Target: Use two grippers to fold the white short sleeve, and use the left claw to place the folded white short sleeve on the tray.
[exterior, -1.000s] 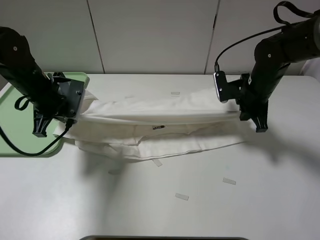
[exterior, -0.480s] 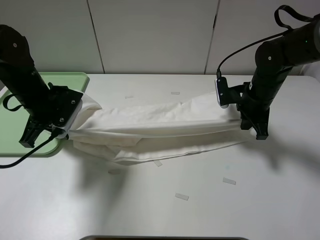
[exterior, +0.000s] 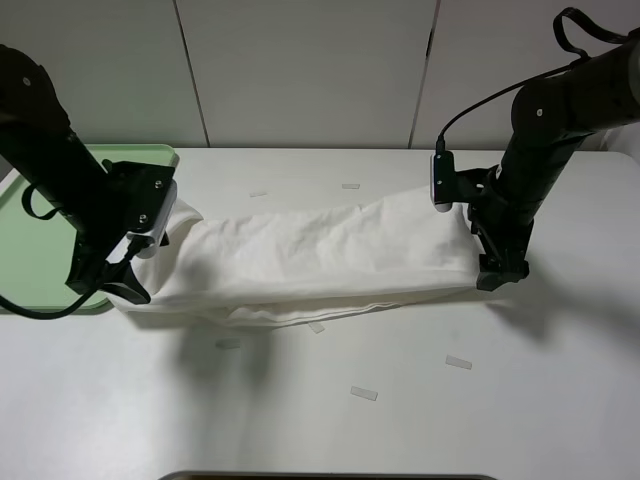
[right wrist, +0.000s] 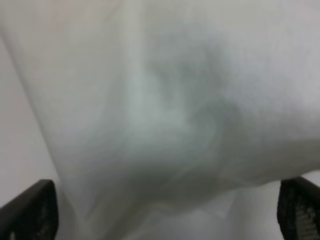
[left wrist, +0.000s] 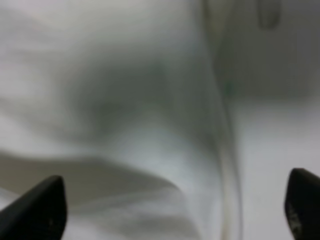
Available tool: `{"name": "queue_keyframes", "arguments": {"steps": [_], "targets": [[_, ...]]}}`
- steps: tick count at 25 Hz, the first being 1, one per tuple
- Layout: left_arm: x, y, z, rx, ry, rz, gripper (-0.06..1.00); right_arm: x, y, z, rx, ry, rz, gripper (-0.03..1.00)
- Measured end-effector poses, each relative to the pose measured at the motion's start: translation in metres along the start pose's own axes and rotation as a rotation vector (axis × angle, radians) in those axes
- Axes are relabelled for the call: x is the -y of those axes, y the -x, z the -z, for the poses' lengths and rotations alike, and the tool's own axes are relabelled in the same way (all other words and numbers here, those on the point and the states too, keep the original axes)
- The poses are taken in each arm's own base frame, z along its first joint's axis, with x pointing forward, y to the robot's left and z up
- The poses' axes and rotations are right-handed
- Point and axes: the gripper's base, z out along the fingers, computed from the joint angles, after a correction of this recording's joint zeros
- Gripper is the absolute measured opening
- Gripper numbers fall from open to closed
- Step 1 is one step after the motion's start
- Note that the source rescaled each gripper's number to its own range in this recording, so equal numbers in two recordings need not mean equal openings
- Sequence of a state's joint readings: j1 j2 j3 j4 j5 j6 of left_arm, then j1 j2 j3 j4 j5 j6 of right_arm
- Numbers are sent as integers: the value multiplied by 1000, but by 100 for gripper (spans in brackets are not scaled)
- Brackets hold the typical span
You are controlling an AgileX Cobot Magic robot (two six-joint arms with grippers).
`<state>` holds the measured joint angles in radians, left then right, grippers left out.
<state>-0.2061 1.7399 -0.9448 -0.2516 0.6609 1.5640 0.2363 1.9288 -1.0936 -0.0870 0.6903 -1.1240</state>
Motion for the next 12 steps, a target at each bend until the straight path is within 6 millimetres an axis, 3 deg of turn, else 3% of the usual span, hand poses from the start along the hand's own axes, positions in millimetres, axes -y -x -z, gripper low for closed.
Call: {"name": "queue_keyframes", "arguments": {"steps": [2, 7, 10, 12], "targets": [[-3, 2, 0, 19, 36, 18, 90, 0, 0, 0, 1, -3, 0, 98], [-14, 2, 1, 25, 150, 26, 96, 2, 0, 5, 4, -30, -30, 100], [-22, 3, 7, 30, 261, 27, 96, 6, 0, 19, 24, -101, -46, 100], [-23, 5, 16, 45, 312, 43, 96, 11, -2, 43, 47, -198, -49, 100]]}}
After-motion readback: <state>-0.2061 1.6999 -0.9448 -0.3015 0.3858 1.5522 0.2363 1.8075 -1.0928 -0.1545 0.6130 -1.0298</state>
